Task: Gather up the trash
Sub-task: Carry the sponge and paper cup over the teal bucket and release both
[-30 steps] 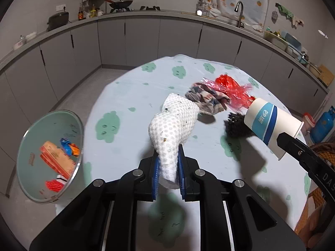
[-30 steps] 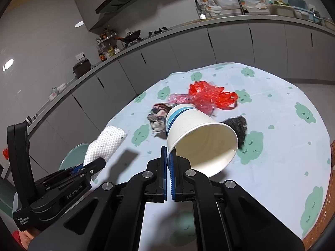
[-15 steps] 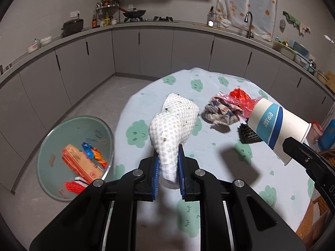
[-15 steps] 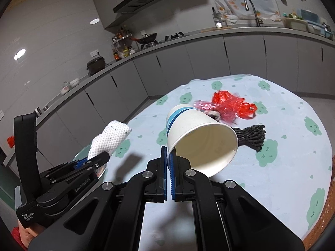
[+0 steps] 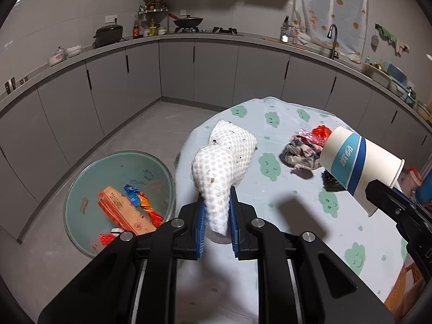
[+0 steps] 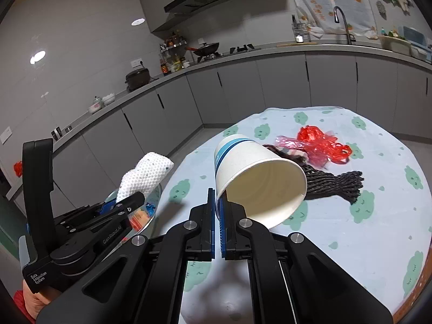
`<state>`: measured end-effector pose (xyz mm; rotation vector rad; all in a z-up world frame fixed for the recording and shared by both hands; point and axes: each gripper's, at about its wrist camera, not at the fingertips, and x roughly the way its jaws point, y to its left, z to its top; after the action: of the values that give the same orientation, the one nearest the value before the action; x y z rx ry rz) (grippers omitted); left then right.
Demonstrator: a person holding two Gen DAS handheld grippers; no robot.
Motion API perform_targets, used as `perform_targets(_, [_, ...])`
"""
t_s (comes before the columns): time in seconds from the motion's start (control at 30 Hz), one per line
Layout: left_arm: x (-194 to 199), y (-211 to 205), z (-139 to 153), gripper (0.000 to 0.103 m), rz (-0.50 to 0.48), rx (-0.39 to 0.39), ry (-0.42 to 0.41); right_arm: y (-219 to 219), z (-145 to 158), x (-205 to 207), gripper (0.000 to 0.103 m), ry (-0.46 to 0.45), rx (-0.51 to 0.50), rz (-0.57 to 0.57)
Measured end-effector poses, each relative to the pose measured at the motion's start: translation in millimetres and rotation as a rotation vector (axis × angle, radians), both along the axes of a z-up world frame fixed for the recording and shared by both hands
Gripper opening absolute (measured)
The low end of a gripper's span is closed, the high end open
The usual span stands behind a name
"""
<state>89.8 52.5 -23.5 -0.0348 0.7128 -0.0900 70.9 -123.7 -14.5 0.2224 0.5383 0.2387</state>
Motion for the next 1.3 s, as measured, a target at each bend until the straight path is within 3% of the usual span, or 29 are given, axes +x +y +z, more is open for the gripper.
perform_targets(1.3, [22, 115, -21, 0.016, 0.252, -0.04, 0.052, 126, -6, 44, 0.004, 0.028, -0.087, 0.242])
